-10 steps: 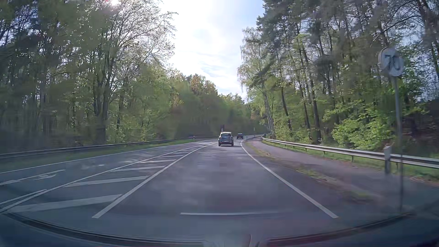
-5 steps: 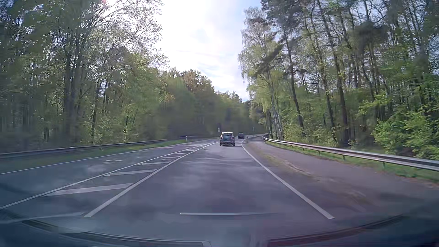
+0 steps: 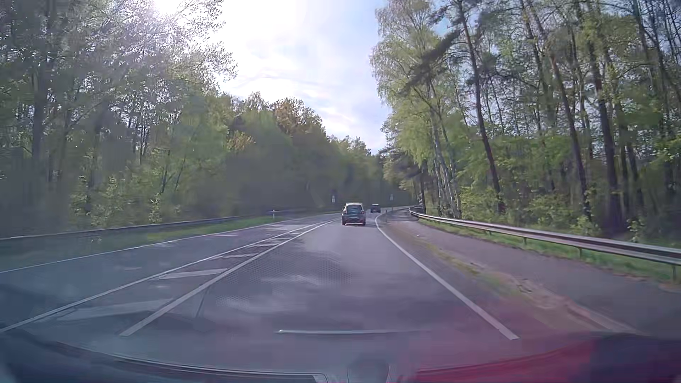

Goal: Follow the waypoints while adhering to traffic rules and regulations

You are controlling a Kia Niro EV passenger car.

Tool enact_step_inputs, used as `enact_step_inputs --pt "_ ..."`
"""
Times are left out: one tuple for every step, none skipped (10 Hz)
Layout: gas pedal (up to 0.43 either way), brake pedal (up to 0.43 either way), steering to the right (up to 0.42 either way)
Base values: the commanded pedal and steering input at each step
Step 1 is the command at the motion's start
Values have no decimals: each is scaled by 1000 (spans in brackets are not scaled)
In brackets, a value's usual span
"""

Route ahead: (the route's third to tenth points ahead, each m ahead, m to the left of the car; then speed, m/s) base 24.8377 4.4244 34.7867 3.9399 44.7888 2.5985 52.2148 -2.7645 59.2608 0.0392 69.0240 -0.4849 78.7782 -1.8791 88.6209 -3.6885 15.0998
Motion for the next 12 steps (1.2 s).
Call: enact_step_inputs --pt "87 0 6" --pt "87 0 6" --pt "87 0 6" --pt "87 0 6" --pt "87 0 6" --pt "87 0 6" --pt "87 0 6" --pt "87 0 6" --pt "87 0 9" --pt "87 0 13" --pt "87 0 13" --pt "87 0 13"
